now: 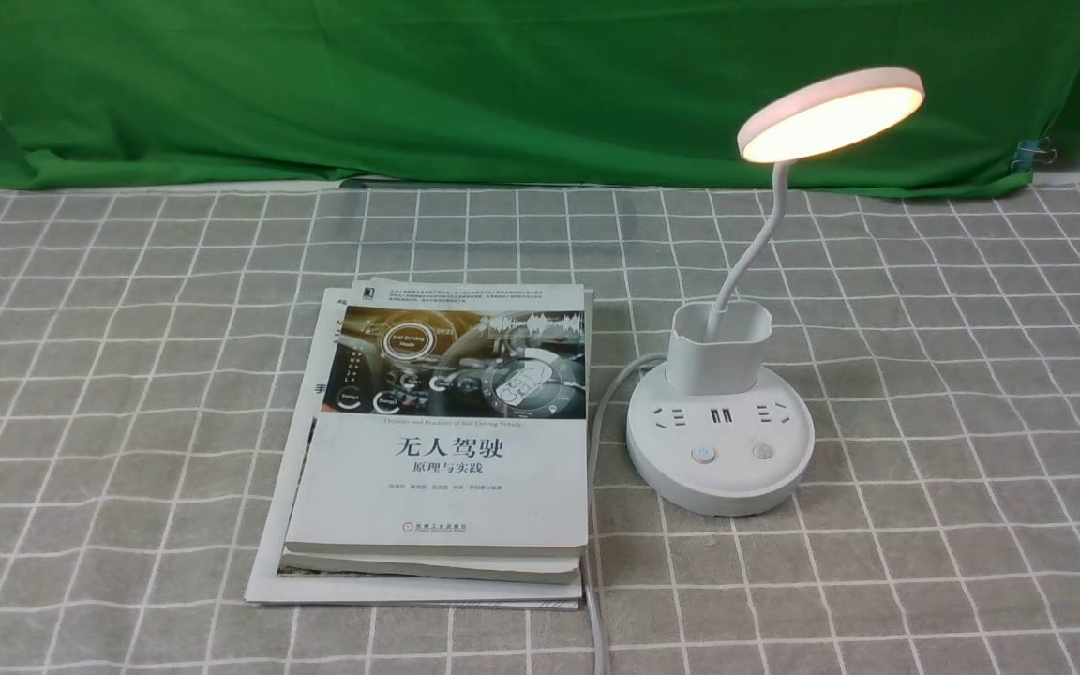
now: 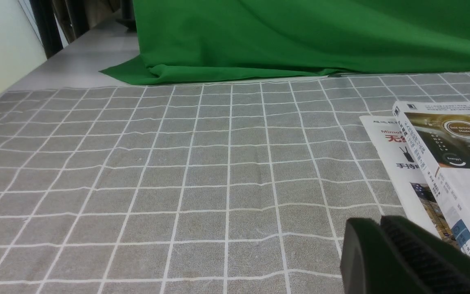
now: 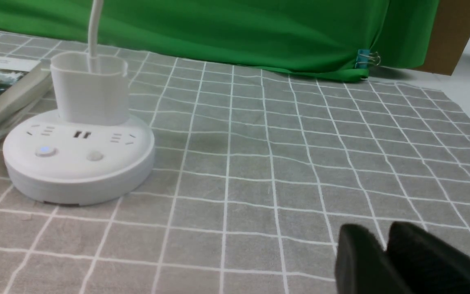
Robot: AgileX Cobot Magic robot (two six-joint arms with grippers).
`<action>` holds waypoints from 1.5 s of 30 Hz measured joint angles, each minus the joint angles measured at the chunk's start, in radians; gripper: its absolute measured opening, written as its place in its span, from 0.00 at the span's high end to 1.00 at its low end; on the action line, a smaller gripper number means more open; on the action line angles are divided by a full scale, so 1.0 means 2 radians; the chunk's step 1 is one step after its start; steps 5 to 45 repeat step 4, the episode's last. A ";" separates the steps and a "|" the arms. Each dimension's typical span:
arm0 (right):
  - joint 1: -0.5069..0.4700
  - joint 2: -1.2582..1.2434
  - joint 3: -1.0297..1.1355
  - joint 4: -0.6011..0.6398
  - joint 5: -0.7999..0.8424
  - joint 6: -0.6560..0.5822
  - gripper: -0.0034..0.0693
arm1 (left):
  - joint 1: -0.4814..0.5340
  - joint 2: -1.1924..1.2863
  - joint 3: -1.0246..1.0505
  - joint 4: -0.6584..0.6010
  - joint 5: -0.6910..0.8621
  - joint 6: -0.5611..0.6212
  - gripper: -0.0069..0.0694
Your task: Turn on the desk lamp on the grey coffee tablecloth with your hand.
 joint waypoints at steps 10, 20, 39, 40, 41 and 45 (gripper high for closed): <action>0.000 0.000 0.000 0.000 0.000 0.000 0.72 | 0.000 0.000 0.000 0.000 0.000 0.000 0.88; 0.000 0.000 0.000 0.000 0.000 0.000 0.72 | 0.000 0.000 0.000 0.000 0.000 0.000 0.88; 0.000 0.000 0.000 0.000 0.000 0.000 0.72 | 0.000 0.000 0.000 0.000 0.000 0.000 0.88; 0.000 0.000 0.000 0.000 0.000 0.000 0.72 | 0.000 0.000 0.000 0.000 0.000 0.000 0.88; 0.000 0.000 0.000 0.000 0.000 0.000 0.72 | 0.000 0.000 0.000 0.000 0.000 0.000 0.88; 0.000 0.000 0.000 0.000 0.000 0.000 0.72 | 0.000 0.000 0.000 0.000 0.000 0.000 0.88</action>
